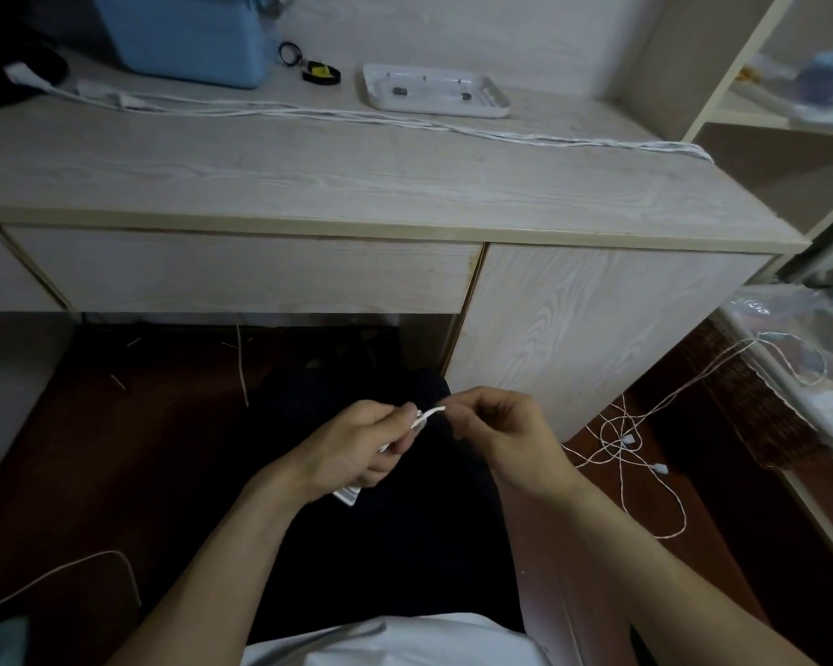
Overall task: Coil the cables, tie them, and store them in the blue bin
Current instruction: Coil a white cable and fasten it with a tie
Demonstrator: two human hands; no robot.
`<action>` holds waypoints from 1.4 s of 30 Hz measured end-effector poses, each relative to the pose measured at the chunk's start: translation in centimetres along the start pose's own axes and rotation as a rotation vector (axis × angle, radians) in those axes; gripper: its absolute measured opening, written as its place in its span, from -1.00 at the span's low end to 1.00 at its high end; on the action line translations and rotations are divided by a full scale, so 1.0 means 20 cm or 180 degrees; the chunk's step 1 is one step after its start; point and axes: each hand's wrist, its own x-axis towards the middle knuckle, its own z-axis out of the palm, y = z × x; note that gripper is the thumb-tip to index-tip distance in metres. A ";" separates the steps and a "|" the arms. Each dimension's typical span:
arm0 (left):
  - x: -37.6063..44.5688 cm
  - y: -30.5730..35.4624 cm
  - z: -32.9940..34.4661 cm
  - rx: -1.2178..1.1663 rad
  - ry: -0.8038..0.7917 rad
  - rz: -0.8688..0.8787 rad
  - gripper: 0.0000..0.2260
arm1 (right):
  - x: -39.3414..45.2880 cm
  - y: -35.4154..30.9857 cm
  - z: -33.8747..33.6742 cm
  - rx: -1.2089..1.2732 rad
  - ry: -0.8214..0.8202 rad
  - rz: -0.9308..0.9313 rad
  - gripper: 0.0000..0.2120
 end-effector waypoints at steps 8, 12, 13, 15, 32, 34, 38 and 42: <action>-0.01 0.01 0.04 -0.1571 -0.0156 0.0035 -0.59 | -0.01 -0.01 0.08 0.0241 -0.0513 0.0229 -0.59; 0.01 0.00 0.07 -0.1684 0.0084 0.0254 -0.60 | 0.00 -0.03 0.09 0.0654 -0.0372 0.0346 -0.58; 0.01 0.01 0.09 -0.1567 0.0161 0.0322 -0.61 | 0.00 -0.03 0.09 0.0729 -0.0334 0.0380 -0.59; 0.01 0.03 0.11 -0.1375 0.0260 0.0452 -0.62 | 0.01 -0.03 0.09 0.0837 -0.0276 0.0397 -0.62; 0.02 0.02 -0.21 -0.3879 0.2094 0.1106 -0.59 | 0.05 0.07 -0.09 -0.1340 0.0068 0.0837 -0.85; 0.02 0.02 -0.21 -0.3891 0.2138 0.1208 -0.63 | 0.03 0.06 -0.08 -0.1459 -0.0122 0.0749 -0.87; 0.04 0.00 -0.19 -0.3172 0.2349 0.1203 -0.74 | 0.00 0.04 -0.01 -0.1770 -0.0971 0.0451 -0.87; 0.07 -0.01 -0.13 -0.2441 0.2516 0.1286 -0.78 | -0.04 0.05 0.07 -0.1599 -0.1518 0.0215 -0.88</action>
